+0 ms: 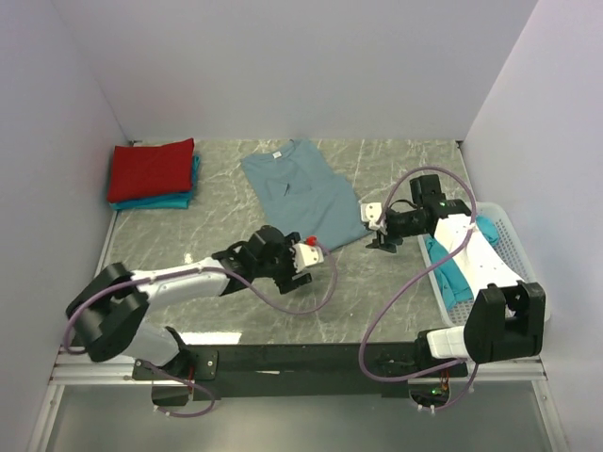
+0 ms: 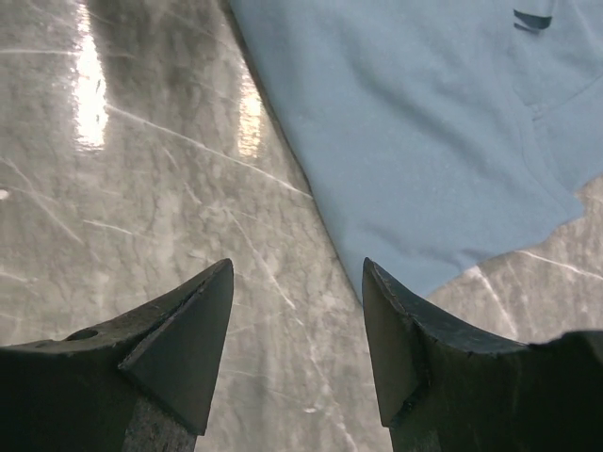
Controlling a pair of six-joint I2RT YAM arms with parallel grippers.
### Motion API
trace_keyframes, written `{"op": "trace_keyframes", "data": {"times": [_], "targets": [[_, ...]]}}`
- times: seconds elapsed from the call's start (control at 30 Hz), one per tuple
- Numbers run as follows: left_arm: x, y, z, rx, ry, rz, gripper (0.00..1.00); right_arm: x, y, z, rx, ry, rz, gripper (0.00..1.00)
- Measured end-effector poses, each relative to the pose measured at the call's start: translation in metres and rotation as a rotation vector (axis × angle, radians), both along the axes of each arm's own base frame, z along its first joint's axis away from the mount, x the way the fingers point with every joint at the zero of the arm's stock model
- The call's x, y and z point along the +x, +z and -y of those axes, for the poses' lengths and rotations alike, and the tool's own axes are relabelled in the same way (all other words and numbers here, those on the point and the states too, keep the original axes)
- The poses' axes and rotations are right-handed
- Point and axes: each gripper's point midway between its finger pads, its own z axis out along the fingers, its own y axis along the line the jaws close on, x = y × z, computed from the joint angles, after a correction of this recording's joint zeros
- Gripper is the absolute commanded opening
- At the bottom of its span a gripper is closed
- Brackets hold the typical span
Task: Fold and stack the t-shirts
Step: Fold the tshirt
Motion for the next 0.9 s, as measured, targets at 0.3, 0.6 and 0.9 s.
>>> {"op": "trace_keyframes", "data": {"times": [0.3,0.6,0.9], "targets": [[0.026,-0.053,-0.006,0.219,0.087,0.054,0.67,0.000,-0.003,0.013,0.033,-0.035,-0.006,0.64],[0.051,-0.062,-0.018,0.308,0.185,0.130,0.08,-0.008,-0.030,0.026,-0.043,0.002,0.059,0.66],[0.044,-0.064,-0.030,0.308,0.185,0.152,0.01,0.006,-0.059,0.028,-0.237,0.199,0.254,0.67]]}}
